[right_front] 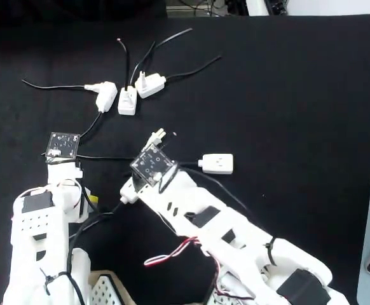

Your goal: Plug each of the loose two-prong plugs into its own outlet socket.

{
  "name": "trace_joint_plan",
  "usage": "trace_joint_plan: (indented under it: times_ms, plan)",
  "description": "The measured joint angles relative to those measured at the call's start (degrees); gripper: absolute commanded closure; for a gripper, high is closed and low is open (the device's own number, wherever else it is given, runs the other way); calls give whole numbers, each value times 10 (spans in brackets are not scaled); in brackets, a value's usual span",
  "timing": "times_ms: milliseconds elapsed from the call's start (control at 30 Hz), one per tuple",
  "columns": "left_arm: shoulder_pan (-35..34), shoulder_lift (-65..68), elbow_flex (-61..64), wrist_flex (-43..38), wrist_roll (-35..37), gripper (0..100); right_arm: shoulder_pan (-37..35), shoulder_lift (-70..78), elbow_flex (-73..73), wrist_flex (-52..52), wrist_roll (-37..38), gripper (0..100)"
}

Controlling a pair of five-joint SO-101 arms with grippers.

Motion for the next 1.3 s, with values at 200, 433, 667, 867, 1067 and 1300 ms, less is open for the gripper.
trace_joint_plan:
  times_ms: [200, 433, 667, 867, 1067, 1300]
  plan:
    - [0, 0, 0, 0, 0, 746, 0, 0, 5, -11, 0, 986]
    - [0, 0, 0, 0, 0, 746, 0, -1, 4, 25, -5, 986]
    - [0, 0, 0, 0, 0, 746, -1, -1, 2, 38, -25, 986]
    - [0, 0, 0, 0, 0, 746, -1, 0, -18, 40, -28, 987]
    - [0, 0, 0, 0, 0, 746, -1, 0, -27, 40, -29, 987]
    - [0, 0, 0, 0, 0, 746, -2, 77, -63, 28, -31, 987]
